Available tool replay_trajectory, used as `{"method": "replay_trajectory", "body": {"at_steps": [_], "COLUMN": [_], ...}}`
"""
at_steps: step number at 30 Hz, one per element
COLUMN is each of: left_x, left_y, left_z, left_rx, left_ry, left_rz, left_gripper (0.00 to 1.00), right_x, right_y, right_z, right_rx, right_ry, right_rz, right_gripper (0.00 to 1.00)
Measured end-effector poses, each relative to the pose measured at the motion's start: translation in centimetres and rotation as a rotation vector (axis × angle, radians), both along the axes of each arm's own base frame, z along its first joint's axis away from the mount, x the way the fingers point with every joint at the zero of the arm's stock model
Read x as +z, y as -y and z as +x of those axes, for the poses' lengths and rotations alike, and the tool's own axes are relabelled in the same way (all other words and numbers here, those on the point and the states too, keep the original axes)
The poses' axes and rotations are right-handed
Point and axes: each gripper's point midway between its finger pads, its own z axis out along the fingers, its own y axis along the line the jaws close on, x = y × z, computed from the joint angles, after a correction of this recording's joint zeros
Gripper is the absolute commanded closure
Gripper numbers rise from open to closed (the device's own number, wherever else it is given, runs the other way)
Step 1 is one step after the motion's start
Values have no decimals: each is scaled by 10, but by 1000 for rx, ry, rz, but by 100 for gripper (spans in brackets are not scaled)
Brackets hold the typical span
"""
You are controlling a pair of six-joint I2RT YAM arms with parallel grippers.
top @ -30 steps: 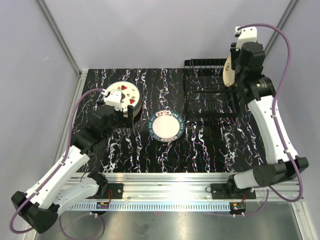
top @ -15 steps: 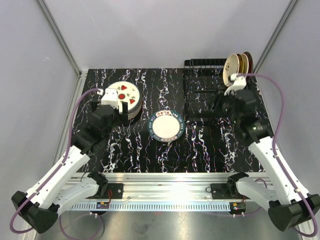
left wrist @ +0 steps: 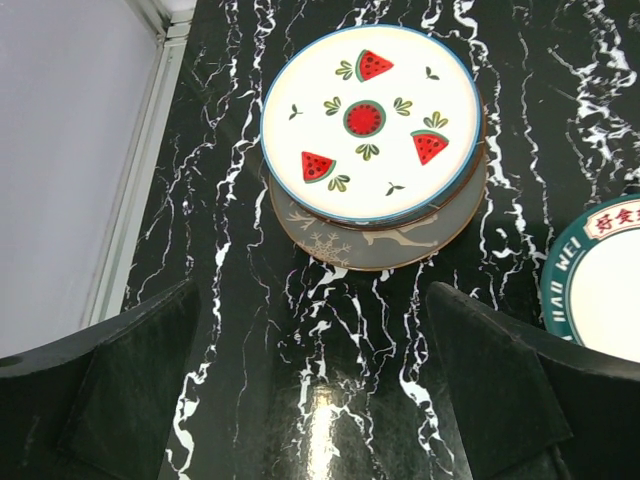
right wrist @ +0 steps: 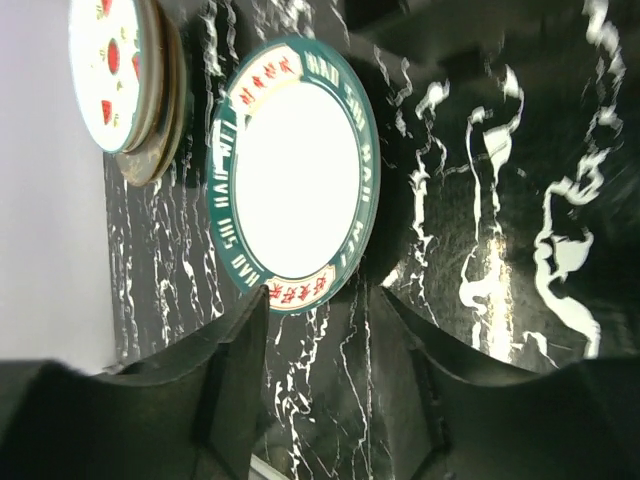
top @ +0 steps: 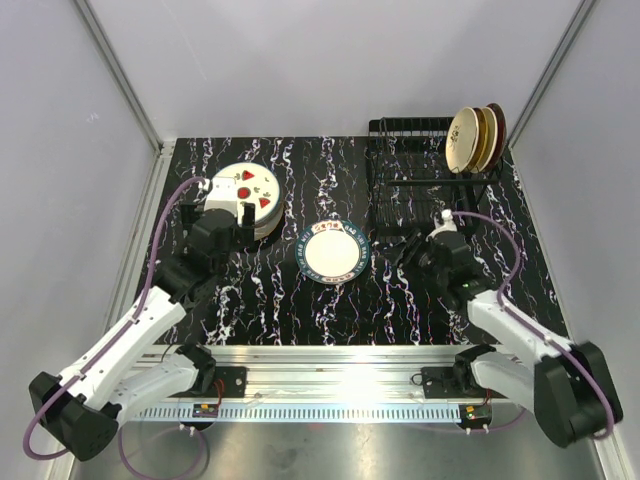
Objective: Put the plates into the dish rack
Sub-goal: Grab a plate with the right arm
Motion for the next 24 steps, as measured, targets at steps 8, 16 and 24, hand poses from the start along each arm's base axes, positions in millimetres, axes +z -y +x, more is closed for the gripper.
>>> {"method": "replay_trajectory", "body": {"at_steps": [8, 16, 24], "left_x": [-5, -4, -4], "left_y": [-2, -2, -2], "left_z": [2, 2, 2], "left_rx": [15, 16, 15], "left_ry": [-8, -7, -6], "left_rz": [22, 22, 23], "left_gripper": [1, 1, 1], "right_x": [-57, -88, -88], "right_y": [-28, -46, -55], "right_z": [14, 27, 38], "right_rx": [21, 23, 32], "right_ry": [-150, -210, -183], "right_rz": [137, 255, 316], "right_gripper": [36, 39, 41]}}
